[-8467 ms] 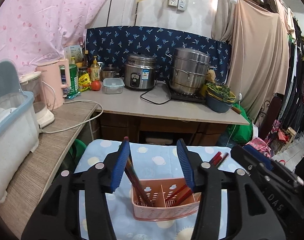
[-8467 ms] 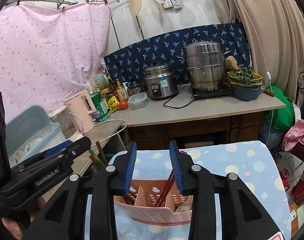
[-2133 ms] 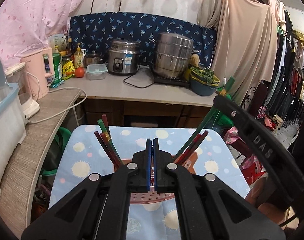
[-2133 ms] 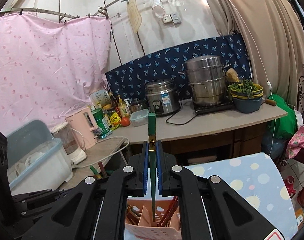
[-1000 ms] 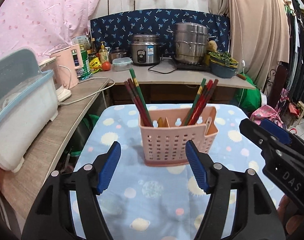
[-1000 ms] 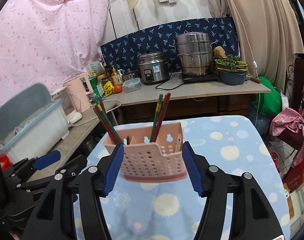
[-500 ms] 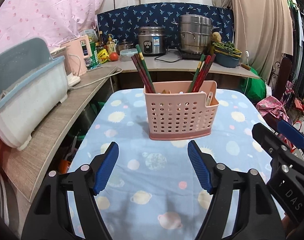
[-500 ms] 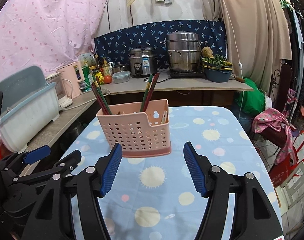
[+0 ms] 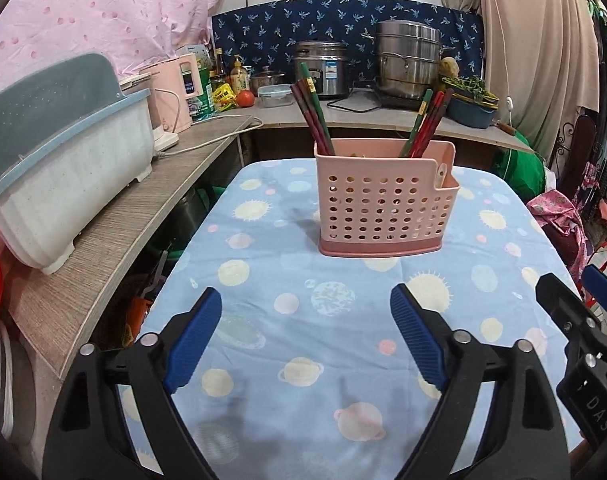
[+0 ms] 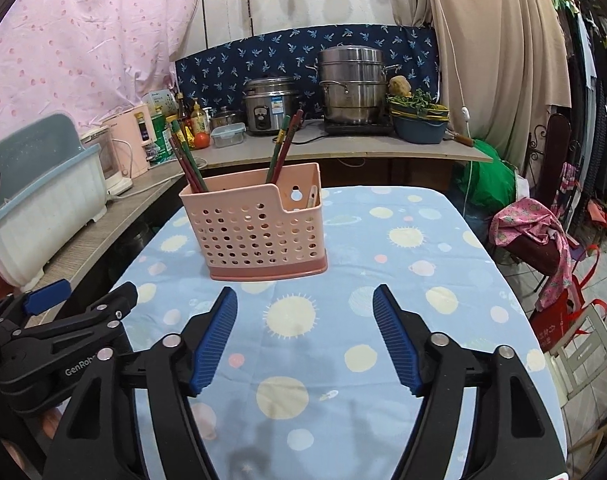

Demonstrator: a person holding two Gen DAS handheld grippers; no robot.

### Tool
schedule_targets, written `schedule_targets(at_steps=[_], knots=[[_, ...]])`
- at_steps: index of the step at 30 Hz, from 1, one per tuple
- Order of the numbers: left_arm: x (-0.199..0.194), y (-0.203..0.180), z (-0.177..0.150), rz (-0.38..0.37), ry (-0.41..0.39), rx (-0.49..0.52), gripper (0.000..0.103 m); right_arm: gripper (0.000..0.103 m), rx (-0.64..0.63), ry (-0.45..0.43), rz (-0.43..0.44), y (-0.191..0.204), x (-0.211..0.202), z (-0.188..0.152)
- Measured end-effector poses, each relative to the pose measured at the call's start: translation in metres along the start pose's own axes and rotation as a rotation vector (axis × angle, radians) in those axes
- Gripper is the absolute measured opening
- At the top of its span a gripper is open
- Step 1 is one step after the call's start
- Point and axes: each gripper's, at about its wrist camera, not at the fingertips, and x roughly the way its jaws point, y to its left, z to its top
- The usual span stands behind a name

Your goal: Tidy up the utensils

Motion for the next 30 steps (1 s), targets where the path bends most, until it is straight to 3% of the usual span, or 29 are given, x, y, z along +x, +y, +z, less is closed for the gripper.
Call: schedule_targets(at_steps=[3,12,22,25,30], knots=[[0.001,0.001,-0.003,0.006,0.004,0.004,0.089,0.083,-0.02,0.008,-0.016,0.001,0.001,-0.003],[0.003,-0.003,-0.01,0.012,0.018,0.022,0.096,0.085,0.011,0.036,-0.023,-0.007,0.005,-0.01],[0.002,-0.006,-0.012,0.019,0.02,0.038,0.096,0.088,0.043,0.031,-0.02,-0.01,0.003,-0.013],[0.003,-0.006,-0.012,0.018,0.024,0.038,0.096,0.096,0.046,0.039,-0.021,-0.009,0.004,-0.014],[0.003,-0.006,-0.012,0.021,0.025,0.035,0.096,0.096,0.045,0.046,-0.018,-0.007,0.005,-0.017]])
